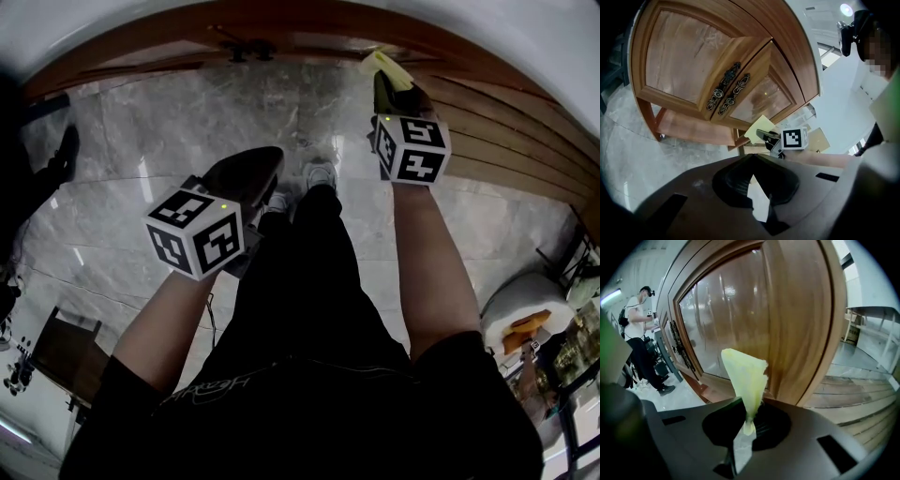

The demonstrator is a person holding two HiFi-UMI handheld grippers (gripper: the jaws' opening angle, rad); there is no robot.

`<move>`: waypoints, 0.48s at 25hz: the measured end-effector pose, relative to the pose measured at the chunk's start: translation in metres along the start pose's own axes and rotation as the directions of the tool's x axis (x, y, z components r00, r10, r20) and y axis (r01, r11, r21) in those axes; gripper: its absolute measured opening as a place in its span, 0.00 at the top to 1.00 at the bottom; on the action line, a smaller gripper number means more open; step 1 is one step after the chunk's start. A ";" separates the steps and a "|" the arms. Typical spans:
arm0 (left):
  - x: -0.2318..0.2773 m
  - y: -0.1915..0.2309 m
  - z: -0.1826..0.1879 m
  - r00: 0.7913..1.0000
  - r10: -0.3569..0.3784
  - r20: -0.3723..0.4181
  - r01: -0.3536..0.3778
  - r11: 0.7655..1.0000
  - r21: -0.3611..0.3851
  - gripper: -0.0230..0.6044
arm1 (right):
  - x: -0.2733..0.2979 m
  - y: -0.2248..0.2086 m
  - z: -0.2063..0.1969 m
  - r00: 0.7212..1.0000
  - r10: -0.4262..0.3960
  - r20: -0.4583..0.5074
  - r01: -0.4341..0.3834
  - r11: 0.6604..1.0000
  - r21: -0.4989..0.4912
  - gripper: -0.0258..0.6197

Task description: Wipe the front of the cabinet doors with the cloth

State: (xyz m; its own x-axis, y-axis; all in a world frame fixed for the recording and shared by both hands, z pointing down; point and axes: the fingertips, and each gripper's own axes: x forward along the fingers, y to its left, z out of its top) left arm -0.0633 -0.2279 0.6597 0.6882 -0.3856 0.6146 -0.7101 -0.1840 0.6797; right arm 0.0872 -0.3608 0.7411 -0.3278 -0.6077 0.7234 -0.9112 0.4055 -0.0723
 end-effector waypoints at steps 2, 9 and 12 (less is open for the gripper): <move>0.005 -0.003 0.000 1.000 -0.007 -0.014 0.007 1.000 0.009 0.95 | -0.004 -0.011 -0.004 1.000 -0.021 -0.002 0.021 1.000 0.018 0.90; 0.021 -0.019 0.002 0.998 -0.037 -0.056 0.040 0.998 0.049 0.95 | -0.021 -0.056 -0.024 0.994 -0.109 -0.018 0.110 0.991 0.081 0.90; 0.024 -0.021 0.002 0.997 -0.046 -0.067 0.051 0.997 0.063 0.95 | -0.027 -0.071 -0.031 0.990 -0.142 -0.023 0.144 0.984 0.102 0.90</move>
State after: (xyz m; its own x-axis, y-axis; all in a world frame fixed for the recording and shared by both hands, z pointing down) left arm -0.0315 -0.2349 0.6595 0.7289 -0.3149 0.6080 -0.6823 -0.2599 0.6834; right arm 0.1683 -0.3522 0.7482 -0.1890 -0.6435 0.7417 -0.9695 0.2423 -0.0368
